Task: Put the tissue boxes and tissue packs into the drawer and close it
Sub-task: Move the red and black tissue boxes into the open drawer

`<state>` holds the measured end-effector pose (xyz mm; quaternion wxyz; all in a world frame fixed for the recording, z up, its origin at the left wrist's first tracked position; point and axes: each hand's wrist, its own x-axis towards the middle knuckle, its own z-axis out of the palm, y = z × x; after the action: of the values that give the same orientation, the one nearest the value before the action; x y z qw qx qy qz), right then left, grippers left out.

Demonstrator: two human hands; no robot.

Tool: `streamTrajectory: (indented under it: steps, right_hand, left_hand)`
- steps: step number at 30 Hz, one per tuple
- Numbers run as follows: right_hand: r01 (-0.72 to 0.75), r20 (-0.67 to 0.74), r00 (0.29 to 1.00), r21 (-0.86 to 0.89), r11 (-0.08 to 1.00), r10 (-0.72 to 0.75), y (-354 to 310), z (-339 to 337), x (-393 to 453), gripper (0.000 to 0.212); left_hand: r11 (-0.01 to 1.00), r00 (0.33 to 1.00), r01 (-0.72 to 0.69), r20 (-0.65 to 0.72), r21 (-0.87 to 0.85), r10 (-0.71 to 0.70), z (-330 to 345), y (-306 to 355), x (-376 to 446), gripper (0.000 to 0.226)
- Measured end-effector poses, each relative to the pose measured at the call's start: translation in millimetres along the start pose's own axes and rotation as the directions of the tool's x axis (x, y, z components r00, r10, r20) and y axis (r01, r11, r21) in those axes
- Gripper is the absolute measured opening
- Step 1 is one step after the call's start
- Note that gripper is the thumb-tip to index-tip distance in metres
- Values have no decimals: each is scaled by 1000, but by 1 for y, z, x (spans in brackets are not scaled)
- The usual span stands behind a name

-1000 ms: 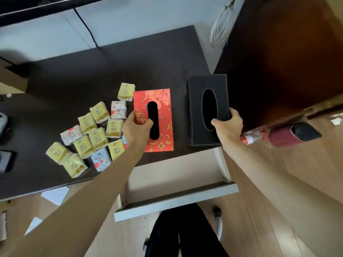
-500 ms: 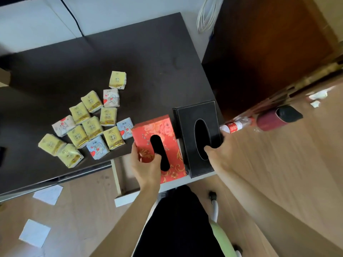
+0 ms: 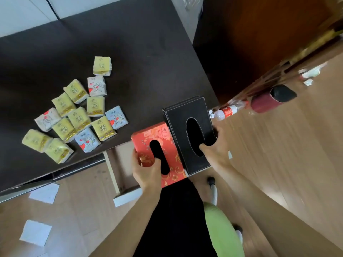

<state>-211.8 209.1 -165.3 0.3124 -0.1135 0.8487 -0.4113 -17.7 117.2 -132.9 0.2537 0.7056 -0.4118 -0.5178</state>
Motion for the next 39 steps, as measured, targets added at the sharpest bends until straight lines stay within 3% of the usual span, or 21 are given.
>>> streamTrajectory:
  steps: [17, 23, 28, 32, 39]
  right_hand:
    - [-69, 94, 992, -182, 981, 87, 50, -24, -25, 79]
    - [93, 95, 994, -480, 872, -54, 43, -35, -4, 68]
    - [384, 243, 921, -705, 597, -305, 53, -50, 14, 75]
    - [429, 319, 902, -731, 531, -289, 62, -50, 22, 87]
    - [486, 369, 873, -711, 508, -319, 64, -49, 24, 83]
  left_hand:
    - [957, 976, 216, -19, 193, -216, 14, -50, -16, 80]
    - [933, 962, 266, -4, 243, -273, 40, -58, -14, 78]
    - [912, 955, 278, 12, 302, -295, 55, -64, -3, 71]
    - [892, 952, 269, 39, 362, -303, 53, -68, 4, 61]
    - [873, 947, 213, 128, 438, -295, 41, -67, 11, 59]
